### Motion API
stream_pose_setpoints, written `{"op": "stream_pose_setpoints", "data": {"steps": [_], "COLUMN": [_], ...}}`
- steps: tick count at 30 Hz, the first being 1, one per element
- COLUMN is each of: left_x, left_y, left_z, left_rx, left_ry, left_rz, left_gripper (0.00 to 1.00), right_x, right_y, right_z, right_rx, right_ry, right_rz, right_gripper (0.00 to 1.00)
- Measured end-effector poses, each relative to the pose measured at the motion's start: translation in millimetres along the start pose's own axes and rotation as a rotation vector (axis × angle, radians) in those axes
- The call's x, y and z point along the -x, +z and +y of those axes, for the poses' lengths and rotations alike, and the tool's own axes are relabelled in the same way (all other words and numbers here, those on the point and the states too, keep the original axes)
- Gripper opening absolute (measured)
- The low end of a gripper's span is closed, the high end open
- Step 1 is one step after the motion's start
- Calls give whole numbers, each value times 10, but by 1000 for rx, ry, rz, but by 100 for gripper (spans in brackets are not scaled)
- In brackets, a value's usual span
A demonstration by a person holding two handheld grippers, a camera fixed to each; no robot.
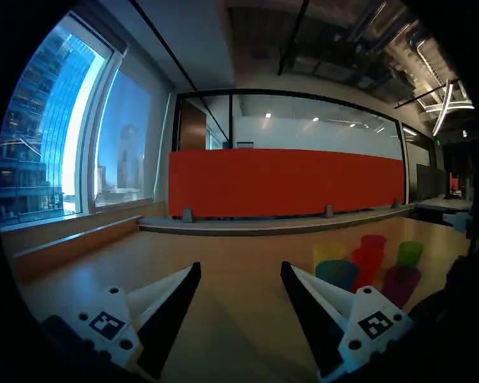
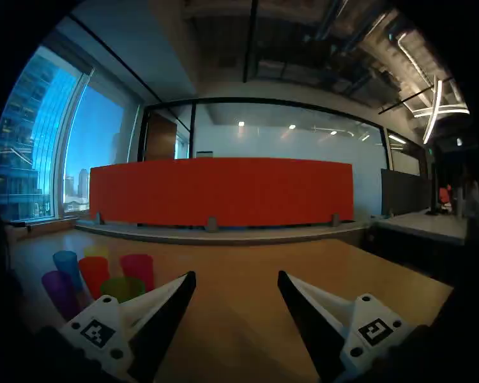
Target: Pour water
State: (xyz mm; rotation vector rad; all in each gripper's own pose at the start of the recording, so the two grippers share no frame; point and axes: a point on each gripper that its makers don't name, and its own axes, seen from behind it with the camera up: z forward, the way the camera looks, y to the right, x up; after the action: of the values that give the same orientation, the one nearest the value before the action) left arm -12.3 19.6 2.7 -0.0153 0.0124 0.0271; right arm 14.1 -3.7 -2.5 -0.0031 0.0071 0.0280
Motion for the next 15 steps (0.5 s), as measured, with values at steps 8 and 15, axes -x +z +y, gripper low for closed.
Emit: {"op": "stream_pose_setpoints", "data": {"steps": [8,15], "left_x": [-2,-2], "left_y": [2,4], "left_z": [2,1], "left_rx": [0,0], "left_ry": [0,0], "left_rz": [0,0], "left_gripper": [93,93], "right_x": [-5,-10], "right_y": [-2,0], "right_z": [-1,-7], "right_rx": [0,0], "right_ry": [0,0], "right_rz": [0,0], "right_gripper": [99,99]}}
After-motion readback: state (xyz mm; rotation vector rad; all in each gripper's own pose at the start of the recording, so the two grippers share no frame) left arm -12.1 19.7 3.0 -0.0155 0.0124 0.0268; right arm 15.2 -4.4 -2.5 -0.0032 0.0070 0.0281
